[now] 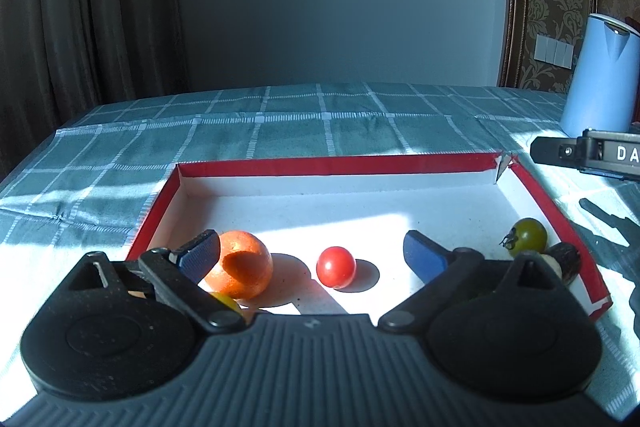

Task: Organize fruits
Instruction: 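Carry the cherry tomato with the left tool while the right tool carries the green tomato into the tray, then move both open tools back to the remaining items beside the tray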

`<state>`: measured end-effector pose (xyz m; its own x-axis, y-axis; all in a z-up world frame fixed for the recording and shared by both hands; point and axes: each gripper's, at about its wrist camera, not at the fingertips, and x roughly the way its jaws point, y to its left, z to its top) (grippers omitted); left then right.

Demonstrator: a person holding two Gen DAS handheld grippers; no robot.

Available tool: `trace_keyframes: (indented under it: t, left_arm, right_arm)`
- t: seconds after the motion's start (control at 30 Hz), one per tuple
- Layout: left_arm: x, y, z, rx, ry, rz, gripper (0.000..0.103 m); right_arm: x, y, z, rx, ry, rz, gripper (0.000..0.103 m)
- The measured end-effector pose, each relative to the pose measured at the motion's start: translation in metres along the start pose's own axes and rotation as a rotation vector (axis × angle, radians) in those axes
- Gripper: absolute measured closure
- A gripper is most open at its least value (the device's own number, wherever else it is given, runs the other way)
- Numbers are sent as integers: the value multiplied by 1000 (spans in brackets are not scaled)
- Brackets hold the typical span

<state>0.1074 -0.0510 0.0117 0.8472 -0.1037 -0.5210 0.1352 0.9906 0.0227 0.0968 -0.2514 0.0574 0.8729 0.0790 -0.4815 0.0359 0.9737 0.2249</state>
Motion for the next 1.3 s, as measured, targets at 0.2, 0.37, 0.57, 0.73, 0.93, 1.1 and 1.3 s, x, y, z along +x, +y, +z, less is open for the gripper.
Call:
trace_keyframes:
  t: [0.2,0.37,0.57,0.73,0.93,1.1,1.3]
  left_arm:
    - [-12,5,-2,1,-50,22,5]
    - [-29,23,-3,-54,-91,18,4]
    - [-55,58,-13,-140,-124,35,3]
    - [-76,90,-30,-206,-134,91,0]
    - [-94,123,-52,-256,-108,150,0]
    - [-106,134,-66,-247,-93,176,0]
    - [-103,119,-71,-151,-62,146,0]
  right_arm:
    - [-4,-14,-2,53,19,7,26]
    - [-10,-12,-6,42,10,8,26]
    - [-17,-17,-10,68,18,27,26]
    - [-25,-12,-17,64,31,61,26]
    - [-40,13,-37,-15,50,114,26]
    - [-54,40,-59,-107,73,172,26]
    - [-77,76,-88,-235,73,257,24]
